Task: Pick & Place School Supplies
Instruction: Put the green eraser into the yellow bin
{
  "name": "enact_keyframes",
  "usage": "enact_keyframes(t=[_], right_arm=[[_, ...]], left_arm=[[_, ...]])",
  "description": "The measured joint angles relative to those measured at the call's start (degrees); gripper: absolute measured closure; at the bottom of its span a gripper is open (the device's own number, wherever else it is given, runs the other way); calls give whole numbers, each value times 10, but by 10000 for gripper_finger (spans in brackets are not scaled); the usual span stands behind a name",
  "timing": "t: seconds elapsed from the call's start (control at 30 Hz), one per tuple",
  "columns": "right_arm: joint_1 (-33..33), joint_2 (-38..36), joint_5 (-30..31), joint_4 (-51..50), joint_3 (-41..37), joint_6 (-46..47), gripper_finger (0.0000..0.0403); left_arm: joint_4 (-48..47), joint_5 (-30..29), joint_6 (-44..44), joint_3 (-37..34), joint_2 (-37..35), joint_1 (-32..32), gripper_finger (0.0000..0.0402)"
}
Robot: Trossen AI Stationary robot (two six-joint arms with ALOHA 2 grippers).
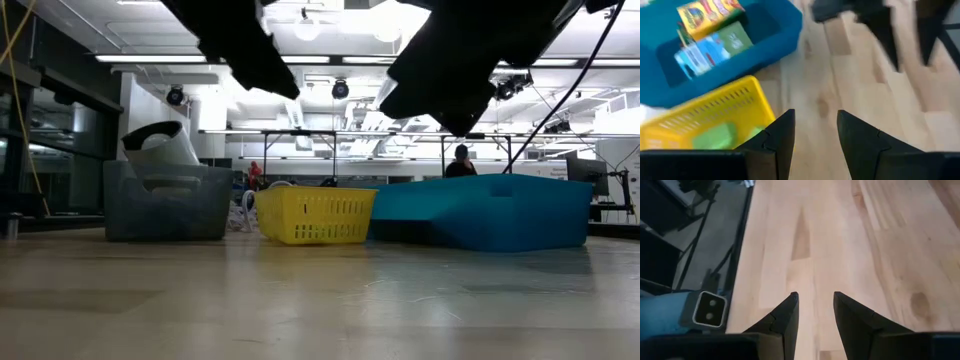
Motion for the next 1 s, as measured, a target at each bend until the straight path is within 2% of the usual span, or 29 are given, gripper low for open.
enact_keyframes(t=[0.17,0.33,0.57,0.73,0.83,1.0], right_arm=[[-21,0,0,-7,0,1,288],[-62,-11,-3,-34,0,-5,288],[-135,-76,20,-147,0,-37,288],[-185,-142,41,-227,0,-65,288],[-216,-179,54,-279,1,-72,288],[-265,-217,93,-384,0,-78,288]], left_arm=[[-28,-2,-52,0,-5,-31,260],[-47,-4,-61,0,-5,-54,260],[-49,-4,-64,0,-5,-85,260],[-126,-4,-74,0,-5,-107,260],[-169,-4,-113,-1,-4,-119,260],[-176,-4,-163,-1,-4,-133,260]])
